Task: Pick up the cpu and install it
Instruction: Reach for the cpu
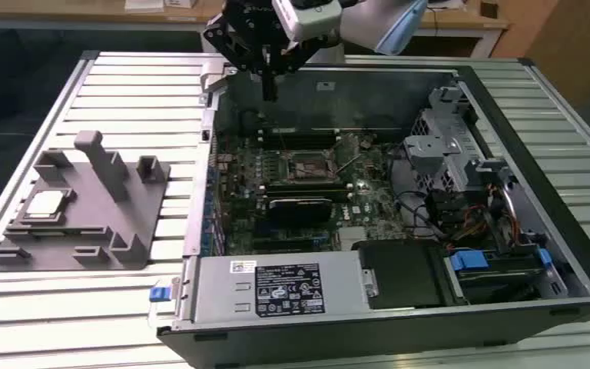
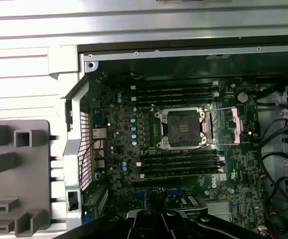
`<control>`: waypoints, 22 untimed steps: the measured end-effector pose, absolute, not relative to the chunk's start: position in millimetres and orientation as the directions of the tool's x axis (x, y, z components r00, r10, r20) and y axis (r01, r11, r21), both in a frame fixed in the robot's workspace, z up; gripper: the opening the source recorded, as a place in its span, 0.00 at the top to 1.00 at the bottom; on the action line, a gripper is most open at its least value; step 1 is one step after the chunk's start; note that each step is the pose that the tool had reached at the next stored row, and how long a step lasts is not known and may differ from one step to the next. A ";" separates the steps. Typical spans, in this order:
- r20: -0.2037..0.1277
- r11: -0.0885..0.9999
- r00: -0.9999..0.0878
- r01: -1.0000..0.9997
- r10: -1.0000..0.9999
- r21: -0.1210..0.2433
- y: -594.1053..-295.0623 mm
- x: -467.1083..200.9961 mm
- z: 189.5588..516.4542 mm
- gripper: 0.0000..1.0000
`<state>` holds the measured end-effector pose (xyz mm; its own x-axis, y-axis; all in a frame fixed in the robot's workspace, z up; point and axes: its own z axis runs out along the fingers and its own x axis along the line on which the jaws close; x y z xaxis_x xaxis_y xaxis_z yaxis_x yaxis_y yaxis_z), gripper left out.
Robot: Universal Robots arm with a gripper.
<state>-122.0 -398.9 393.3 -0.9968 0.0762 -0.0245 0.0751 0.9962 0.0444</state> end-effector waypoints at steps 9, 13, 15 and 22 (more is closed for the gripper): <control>-0.023 0.996 -0.997 0.075 0.076 0.044 -398.9 -122.0 393.3 0.89; -0.023 0.996 -0.997 0.075 0.076 0.044 -398.9 -123.5 393.3 0.89; -0.023 0.996 -0.997 0.075 0.076 0.044 -399.0 -125.4 393.3 0.89; -0.024 0.996 -0.997 0.075 0.076 0.044 -398.9 -135.0 393.3 0.89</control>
